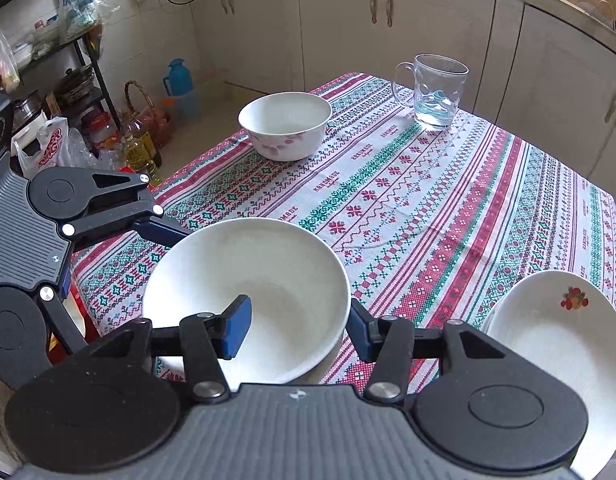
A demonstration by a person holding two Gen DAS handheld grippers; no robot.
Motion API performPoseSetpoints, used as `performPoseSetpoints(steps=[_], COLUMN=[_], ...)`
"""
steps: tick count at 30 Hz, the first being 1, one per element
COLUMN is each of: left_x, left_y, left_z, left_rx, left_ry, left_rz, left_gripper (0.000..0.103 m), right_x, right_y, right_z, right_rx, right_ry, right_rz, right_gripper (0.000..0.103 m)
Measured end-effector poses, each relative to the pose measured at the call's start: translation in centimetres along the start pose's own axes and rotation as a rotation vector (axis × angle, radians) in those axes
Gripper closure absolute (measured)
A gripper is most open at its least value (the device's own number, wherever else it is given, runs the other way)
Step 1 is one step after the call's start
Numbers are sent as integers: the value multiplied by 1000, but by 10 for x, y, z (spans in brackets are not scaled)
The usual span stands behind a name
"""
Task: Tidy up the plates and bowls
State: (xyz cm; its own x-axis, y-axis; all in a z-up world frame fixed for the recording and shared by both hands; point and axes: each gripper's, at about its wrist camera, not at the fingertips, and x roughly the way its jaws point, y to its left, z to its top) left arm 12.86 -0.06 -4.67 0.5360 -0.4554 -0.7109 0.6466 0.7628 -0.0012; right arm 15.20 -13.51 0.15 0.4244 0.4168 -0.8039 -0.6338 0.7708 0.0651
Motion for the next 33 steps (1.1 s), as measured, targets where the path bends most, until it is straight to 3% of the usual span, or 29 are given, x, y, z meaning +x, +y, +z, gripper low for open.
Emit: performPoseSetpoints(steps=[8,12,17,28,33], left_x=[2,0,-8,-41,-49], left_y=[4,1,2,29,51], left_z=[0,-1,-3,-22,-30], left_rx=[-4,20,19,-74,-123], left_ry=[1,-8,-17,-53,-81], left_rz=[-20,-7,0,38,97], left_gripper=[11,8,7,6,6], right_x=[3,3,-2,-15,-17], right_y=[0,1,6,11,13], right_z=[-3,-5,-7,1,18], right_rx=[-10,-22,-44,-79,-85], right_ry=[11,12,8,-14,-32], right_rz=[-9,-11,-24,-52,-56], right_gripper=[44,29,16,9,9])
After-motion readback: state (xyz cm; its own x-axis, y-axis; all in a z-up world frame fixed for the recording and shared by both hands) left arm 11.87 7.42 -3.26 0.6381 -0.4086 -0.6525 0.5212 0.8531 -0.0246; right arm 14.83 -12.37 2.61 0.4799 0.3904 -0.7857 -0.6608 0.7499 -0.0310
